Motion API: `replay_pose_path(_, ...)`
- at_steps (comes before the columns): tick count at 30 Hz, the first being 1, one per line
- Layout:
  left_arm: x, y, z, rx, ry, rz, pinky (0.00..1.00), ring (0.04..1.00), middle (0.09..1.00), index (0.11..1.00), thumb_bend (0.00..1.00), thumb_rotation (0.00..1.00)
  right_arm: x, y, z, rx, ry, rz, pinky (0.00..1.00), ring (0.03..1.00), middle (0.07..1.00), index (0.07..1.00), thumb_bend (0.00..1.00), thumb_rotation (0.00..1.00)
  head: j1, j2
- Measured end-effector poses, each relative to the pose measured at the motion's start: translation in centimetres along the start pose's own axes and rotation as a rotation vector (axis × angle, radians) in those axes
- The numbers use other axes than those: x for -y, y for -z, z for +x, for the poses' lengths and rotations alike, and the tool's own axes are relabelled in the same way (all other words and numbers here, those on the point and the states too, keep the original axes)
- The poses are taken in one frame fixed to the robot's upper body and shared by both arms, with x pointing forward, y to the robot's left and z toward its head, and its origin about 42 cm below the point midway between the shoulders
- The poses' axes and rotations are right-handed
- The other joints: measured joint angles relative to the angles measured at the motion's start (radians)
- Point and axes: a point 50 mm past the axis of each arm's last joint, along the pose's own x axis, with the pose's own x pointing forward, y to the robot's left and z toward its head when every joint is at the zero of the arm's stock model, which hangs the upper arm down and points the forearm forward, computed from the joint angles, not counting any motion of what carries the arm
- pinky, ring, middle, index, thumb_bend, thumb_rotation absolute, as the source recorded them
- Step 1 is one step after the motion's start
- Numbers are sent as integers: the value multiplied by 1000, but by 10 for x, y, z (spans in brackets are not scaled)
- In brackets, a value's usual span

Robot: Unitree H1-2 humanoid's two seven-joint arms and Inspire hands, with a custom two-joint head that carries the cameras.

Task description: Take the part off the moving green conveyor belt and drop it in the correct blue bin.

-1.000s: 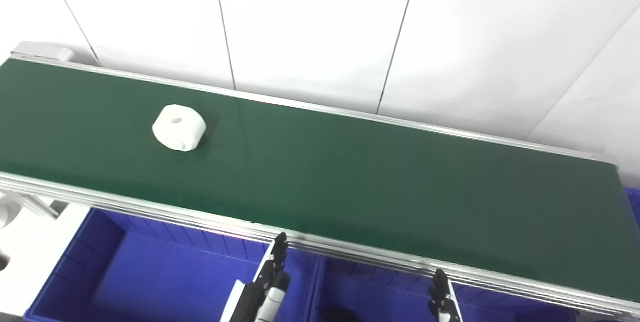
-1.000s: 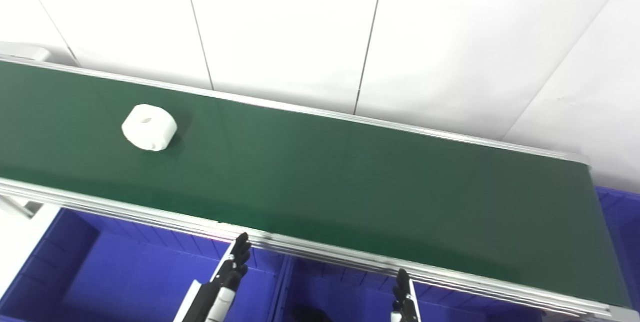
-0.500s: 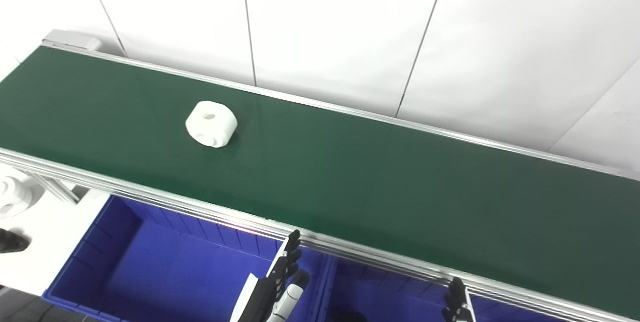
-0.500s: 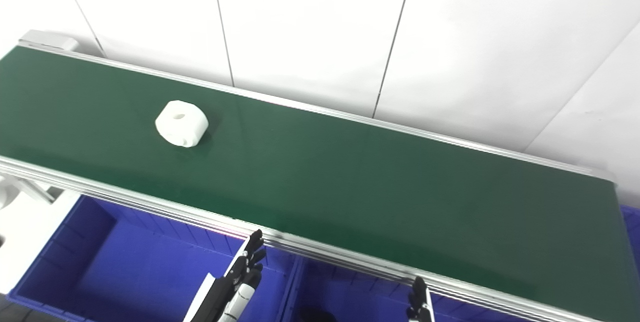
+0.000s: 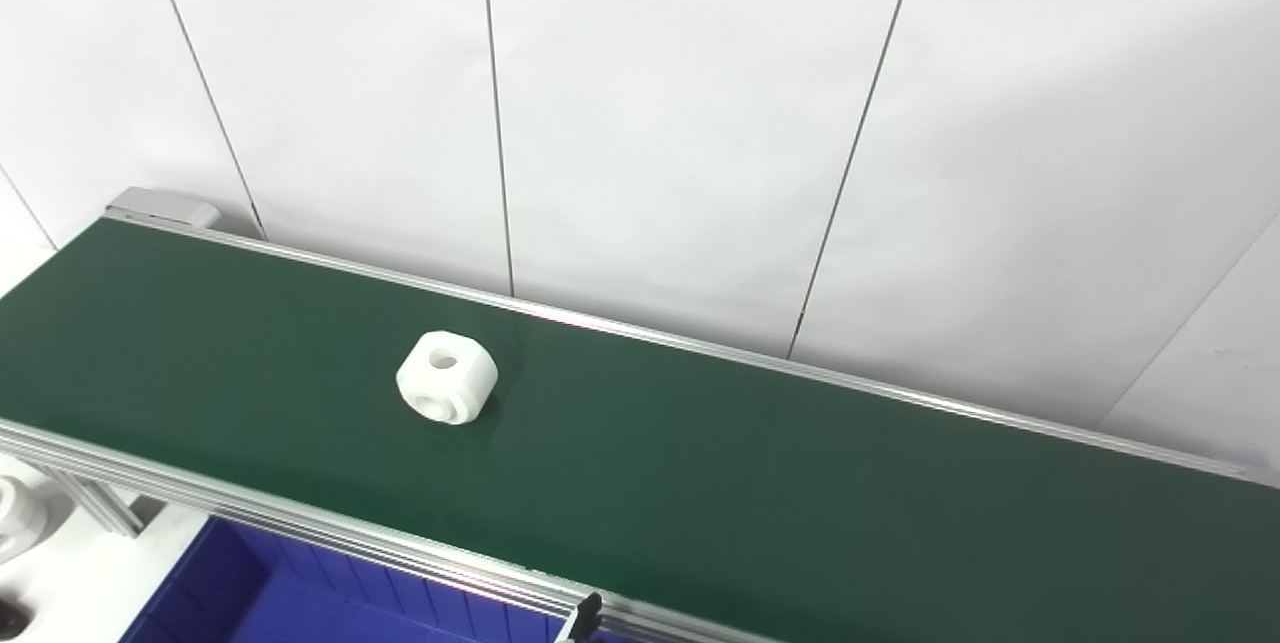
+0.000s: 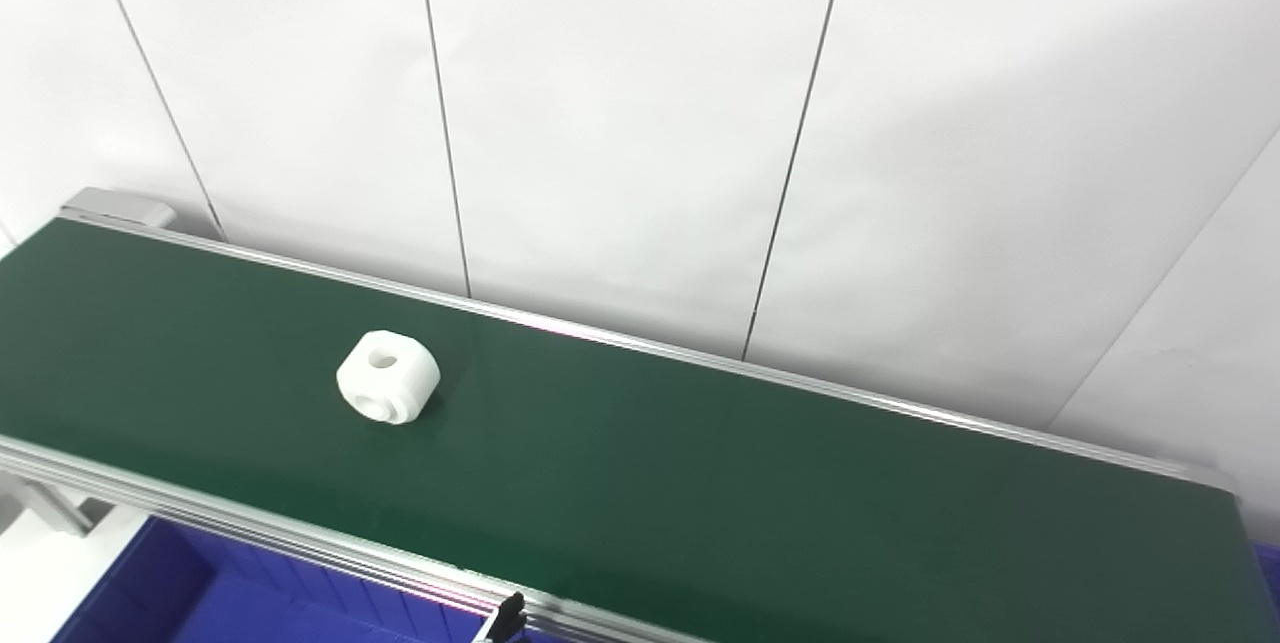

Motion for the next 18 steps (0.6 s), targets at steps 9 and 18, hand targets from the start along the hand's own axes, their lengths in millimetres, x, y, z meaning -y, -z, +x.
replay_pose_path(9,-6,-57,9,276,32,-8,771,849,876,950,704,581,-6,-10,-3,29,-3,3,1000,984,1000,1000,530,1000,-6,46)
replay_pose_path(18,-76,-173,97,754,99,455,552,733,794,735,1000,342,-10,-11,-1,36,-10,2,1000,974,1000,1000,542,1000,-5,60)
